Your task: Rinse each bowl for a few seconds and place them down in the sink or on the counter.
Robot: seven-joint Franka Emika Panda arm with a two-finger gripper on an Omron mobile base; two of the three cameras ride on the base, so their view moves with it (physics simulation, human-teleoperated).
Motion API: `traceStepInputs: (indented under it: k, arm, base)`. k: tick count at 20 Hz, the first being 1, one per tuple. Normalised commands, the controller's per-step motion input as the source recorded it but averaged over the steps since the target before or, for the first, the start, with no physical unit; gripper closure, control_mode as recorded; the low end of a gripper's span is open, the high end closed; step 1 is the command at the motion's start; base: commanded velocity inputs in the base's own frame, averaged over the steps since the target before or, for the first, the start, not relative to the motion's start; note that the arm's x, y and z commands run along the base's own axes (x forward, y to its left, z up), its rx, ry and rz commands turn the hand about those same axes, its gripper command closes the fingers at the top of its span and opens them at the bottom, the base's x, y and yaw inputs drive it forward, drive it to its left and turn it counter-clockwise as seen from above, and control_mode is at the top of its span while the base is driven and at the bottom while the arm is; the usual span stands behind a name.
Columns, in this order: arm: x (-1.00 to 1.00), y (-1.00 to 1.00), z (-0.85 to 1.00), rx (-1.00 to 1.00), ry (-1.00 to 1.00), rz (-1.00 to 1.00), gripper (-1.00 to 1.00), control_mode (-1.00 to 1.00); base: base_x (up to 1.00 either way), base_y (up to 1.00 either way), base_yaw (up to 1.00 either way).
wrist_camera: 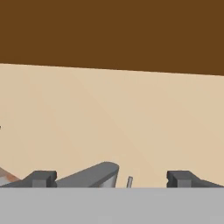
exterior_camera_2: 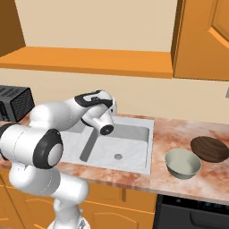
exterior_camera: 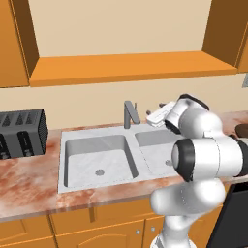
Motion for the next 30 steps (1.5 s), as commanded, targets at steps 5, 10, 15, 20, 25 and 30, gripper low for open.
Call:
traceStepInputs:
  k: [5, 10, 15, 20, 25, 30]
  arm:
    - [0.17, 0.09, -0.10, 0.01, 0.00, 0.00, -1.00, -1.00]
    - [0.14, 0.05, -0.09, 0.01, 0.00, 0.00, -1.00, -1.00]
    - [0.30, 0.01, -0.01, 0.00, 0.00, 0.00, -1.00, -1.00]
    - [0.33, 0.06, -0.03, 0.01, 0.00, 0.00, -1.00, -1.00]
    - [0.18, 0.02, -0.18, 0.04, 0.00, 0.00, -1.00, -1.00]
    - [0.20, 0.00, -0.12, 0.03, 0.00, 0.00, -1.00, -1.00]
  base:
    - [0.00, 0.00, 0.00]
    - [0.00, 0.00, 0.00]
    - [0.00, 0.00, 0.00]
    - [0.00, 0.00, 0.00]
    - [0.00, 0.00, 0.00]
    - [0.00, 0.00, 0.00]
